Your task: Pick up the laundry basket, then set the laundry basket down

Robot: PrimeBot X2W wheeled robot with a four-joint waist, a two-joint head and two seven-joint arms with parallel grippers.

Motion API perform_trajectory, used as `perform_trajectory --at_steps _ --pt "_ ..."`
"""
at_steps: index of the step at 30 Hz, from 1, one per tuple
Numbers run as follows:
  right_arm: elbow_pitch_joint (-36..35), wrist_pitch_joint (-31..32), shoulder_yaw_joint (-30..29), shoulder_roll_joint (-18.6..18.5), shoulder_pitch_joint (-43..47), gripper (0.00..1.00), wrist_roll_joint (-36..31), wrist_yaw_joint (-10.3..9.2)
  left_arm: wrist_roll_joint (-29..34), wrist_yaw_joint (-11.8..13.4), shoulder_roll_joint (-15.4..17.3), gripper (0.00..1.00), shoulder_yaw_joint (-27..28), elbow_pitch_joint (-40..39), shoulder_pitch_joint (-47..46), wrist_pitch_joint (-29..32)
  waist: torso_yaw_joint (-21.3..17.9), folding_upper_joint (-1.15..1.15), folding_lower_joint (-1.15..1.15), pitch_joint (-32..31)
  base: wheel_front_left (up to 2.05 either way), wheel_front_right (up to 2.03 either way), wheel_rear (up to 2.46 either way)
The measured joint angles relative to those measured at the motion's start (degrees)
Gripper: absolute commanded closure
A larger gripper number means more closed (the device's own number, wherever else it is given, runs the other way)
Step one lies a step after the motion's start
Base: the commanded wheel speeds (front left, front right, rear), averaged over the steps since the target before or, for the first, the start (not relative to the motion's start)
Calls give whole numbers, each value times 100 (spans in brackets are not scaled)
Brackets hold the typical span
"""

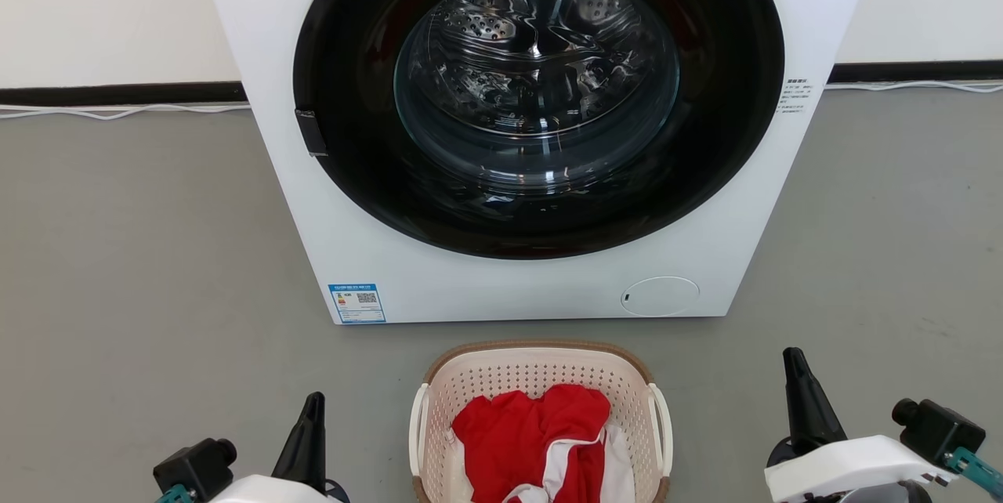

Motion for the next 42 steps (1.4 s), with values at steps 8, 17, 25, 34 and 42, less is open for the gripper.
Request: perform_trajectory --at_steps 8,17,25,34,42 --pt "-21 152 -56 1 -15 100 461 0 -466 -4 1 100 74 -31 -37 136 -5 0 0 6 0 0 0" --pt "-48 283 -99 3 -18 100 993 0 -975 -36 1 100 153 -53 -54 265 -11 0 0 13 0 0 0" --pt "-74 426 -170 5 -23 100 1451 0 -1466 -54 2 100 215 -65 -60 410 -16 0 -1 19 0 0 0" --pt "-113 572 -240 8 -26 100 1982 0 -1968 -59 2 100 292 -93 -76 554 -22 0 0 26 0 0 0" --pt "-159 678 -271 11 -32 100 2401 0 -2377 -78 2 100 353 -129 -179 662 -27 0 -1 31 0 0 0"
